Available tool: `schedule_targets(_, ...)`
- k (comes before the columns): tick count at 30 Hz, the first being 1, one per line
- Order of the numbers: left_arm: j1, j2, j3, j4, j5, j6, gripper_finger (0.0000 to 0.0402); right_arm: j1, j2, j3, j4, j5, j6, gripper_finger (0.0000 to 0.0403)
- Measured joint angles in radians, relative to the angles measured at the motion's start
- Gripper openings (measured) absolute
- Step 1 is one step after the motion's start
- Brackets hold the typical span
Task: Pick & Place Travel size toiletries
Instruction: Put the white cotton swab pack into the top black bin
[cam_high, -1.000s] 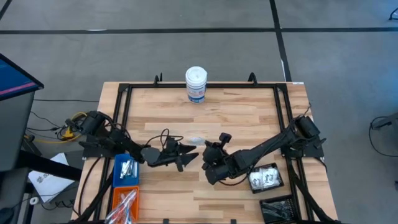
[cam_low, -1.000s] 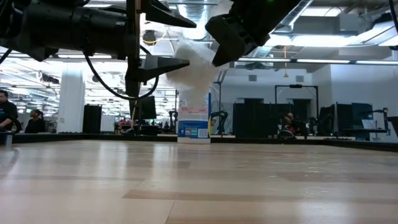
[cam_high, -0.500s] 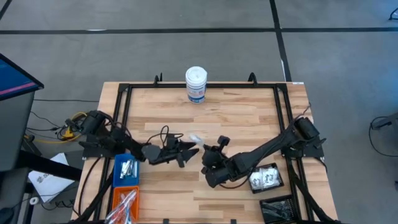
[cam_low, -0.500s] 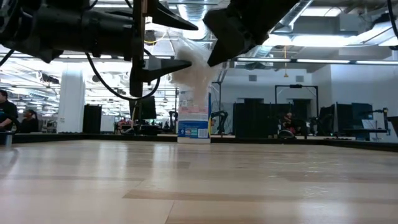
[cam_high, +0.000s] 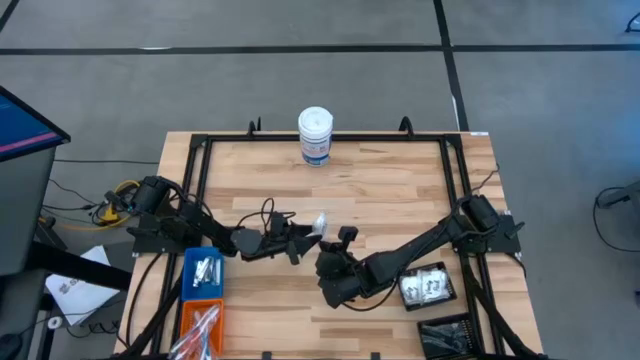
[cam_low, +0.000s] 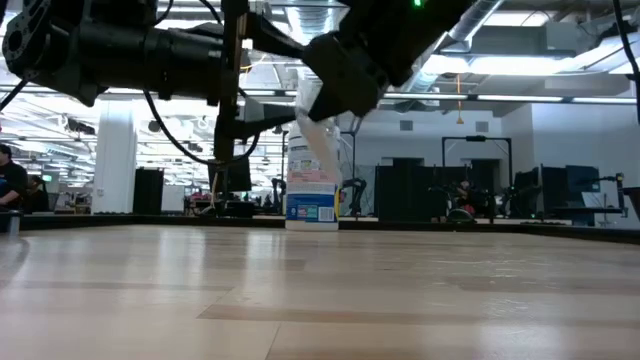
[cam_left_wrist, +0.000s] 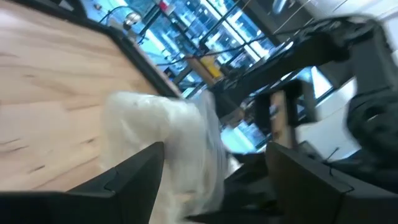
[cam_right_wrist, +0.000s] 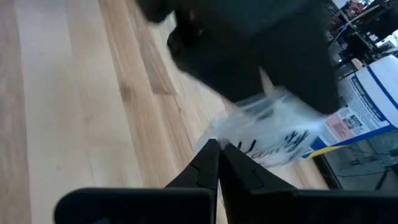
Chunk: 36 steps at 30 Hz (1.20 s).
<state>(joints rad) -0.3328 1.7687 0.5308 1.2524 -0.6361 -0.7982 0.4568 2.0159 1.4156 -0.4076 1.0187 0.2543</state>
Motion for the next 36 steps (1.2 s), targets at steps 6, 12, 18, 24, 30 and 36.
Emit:
schedule_targets(6,-0.008,0.0,0.0,-0.048,0.0,-0.011,0.0236,-0.002,0.0,0.004,-0.004,0.002,0.006,0.0)
schedule_targets(12,-0.004,0.0,0.0,-0.07,-0.001,-0.017,0.0151,-0.006,0.0,0.004,0.0,0.002,0.008,0.0)
schedule_targets(18,-0.001,0.0,0.0,-0.07,0.001,0.02,0.0053,-0.006,0.0,0.004,-0.001,0.001,0.006,0.0)
schedule_targets(24,-0.002,0.0,-0.001,-0.069,0.032,0.058,0.0005,0.015,0.0,0.004,0.001,0.012,-0.027,0.0002)
schedule_targets(30,-0.002,-0.015,-0.04,-0.071,0.026,0.058,0.0001,0.052,-0.008,0.003,0.056,0.077,-0.106,0.0048)
schedule_targets(36,-0.019,-0.13,-0.135,-0.065,-0.013,0.058,0.0001,0.082,-0.008,0.004,0.116,0.142,-0.201,0.0117)
